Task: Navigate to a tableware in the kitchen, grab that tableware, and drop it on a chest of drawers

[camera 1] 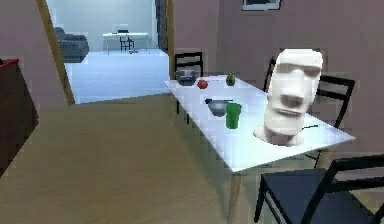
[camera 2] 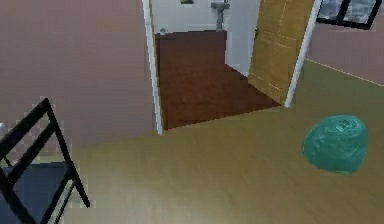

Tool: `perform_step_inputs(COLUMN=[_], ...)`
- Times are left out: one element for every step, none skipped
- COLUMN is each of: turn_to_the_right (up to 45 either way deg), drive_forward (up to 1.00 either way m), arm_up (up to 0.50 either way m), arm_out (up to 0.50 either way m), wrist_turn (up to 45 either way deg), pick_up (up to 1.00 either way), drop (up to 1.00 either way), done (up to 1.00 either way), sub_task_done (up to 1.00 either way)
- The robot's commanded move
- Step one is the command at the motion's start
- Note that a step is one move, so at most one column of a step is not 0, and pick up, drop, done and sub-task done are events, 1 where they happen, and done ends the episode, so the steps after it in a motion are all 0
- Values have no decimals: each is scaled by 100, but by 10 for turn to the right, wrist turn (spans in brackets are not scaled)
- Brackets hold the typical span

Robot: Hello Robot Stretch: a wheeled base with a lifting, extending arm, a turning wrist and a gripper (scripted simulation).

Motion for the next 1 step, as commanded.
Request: perform_step_inputs(turn_to_the_right=[-60], drive_forward=[0], arm_up=[0], arm_out=[0], wrist_turn=[0], pick_up=[0], drop=[0], done=[0], sub_task_done=[0])
